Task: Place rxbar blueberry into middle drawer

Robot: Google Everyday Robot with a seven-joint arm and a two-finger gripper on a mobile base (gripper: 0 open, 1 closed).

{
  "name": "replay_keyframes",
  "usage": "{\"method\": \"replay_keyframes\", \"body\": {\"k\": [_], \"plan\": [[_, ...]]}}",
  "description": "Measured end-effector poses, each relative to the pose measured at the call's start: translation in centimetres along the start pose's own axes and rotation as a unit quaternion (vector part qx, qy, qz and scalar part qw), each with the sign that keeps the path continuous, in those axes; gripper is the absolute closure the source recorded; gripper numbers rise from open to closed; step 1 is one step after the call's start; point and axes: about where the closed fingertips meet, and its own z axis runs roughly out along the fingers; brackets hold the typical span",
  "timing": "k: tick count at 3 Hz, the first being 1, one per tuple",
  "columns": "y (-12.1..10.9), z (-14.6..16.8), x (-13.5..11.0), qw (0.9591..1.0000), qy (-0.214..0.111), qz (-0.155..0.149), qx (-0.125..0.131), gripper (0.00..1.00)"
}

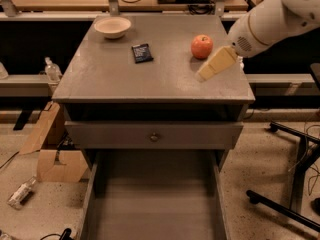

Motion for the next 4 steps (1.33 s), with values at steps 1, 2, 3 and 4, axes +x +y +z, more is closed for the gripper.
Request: {"method": "replay_keyframes", "body": {"k": [1, 2, 3, 4], "plan": [[-2.1, 2.4, -2.3, 0.9991, -0.024, 0.027, 0.023, 0.00], [-1.8, 3.5, -3.7, 0.9969, -0.029, 0.070, 0.022, 0.00], [-1.8, 3.5, -3.7, 0.9969, -0.029, 0.070, 0.022, 0.00], [-2.3, 4.8, -6.6, 0.9964, -0.042, 0.064, 0.036, 0.00]]}}
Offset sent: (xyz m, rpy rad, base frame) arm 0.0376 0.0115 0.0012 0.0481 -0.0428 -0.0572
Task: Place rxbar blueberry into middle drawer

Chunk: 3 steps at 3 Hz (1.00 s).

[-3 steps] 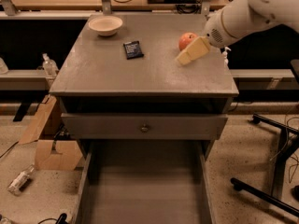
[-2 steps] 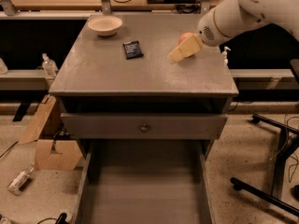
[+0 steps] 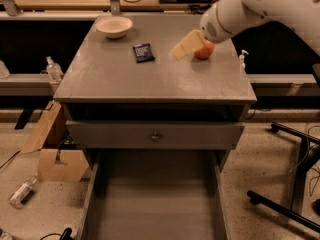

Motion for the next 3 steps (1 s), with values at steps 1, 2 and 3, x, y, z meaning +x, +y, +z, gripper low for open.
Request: {"method": "replay_keyframes", "body": {"k": [1, 2, 3], "plan": [[-1.0, 2.9, -4.1, 0.9998, -0.005, 0.004, 0.016, 0.00], [-2.7, 7.4, -8.3, 0.9981, 0.023, 0.045, 0.034, 0.00], [-3.3, 10.4, -10.1, 0.9927, 0.043, 0.105, 0.042, 0.00]]}}
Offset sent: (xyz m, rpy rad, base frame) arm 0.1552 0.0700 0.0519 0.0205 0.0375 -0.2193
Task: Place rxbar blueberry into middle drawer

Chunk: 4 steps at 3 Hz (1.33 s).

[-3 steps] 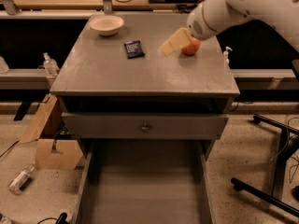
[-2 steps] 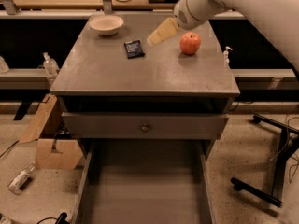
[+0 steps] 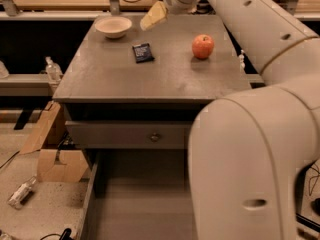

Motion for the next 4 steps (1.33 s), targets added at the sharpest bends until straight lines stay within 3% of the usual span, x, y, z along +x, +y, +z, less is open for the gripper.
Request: {"method": "replay_keyframes", "body": {"k": [1, 2, 3, 4], "plan": [[3.0, 5.1, -0.2, 0.9982, 0.037, 0.046, -0.013, 0.00], [5.7, 8.7, 0.4, 0.9953, 0.066, 0.065, -0.027, 0.00], [7.6, 11.2, 1.2, 0.9931, 0.097, 0.064, -0.017, 0.00], [7.9, 14.1, 3.6, 0.9890, 0.135, 0.059, 0.012, 0.02]]}}
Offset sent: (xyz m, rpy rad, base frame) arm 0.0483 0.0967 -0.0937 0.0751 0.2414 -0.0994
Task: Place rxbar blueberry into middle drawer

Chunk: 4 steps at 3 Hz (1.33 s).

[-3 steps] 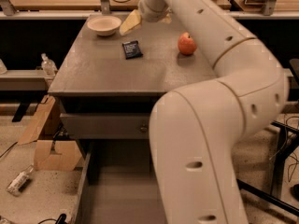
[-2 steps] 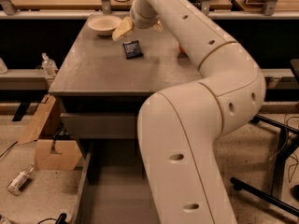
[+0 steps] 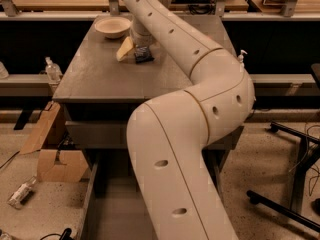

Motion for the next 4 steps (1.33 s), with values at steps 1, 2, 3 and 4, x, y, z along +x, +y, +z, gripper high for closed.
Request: {"method": "replay_keyframes", "body": {"k": [1, 2, 3, 4], "plan": [[0.1, 1.4, 0.9, 0.9997, 0.019, -0.007, 0.014, 0.27], [0.0, 0.4, 0.3, 0.9997, 0.019, -0.007, 0.014, 0.56], [-0.1, -0.4, -0.1, 0.9997, 0.019, -0.007, 0.014, 0.79], [-0.2, -1.2, -0.5, 0.9997, 0.019, -0.007, 0.014, 1.00]]}}
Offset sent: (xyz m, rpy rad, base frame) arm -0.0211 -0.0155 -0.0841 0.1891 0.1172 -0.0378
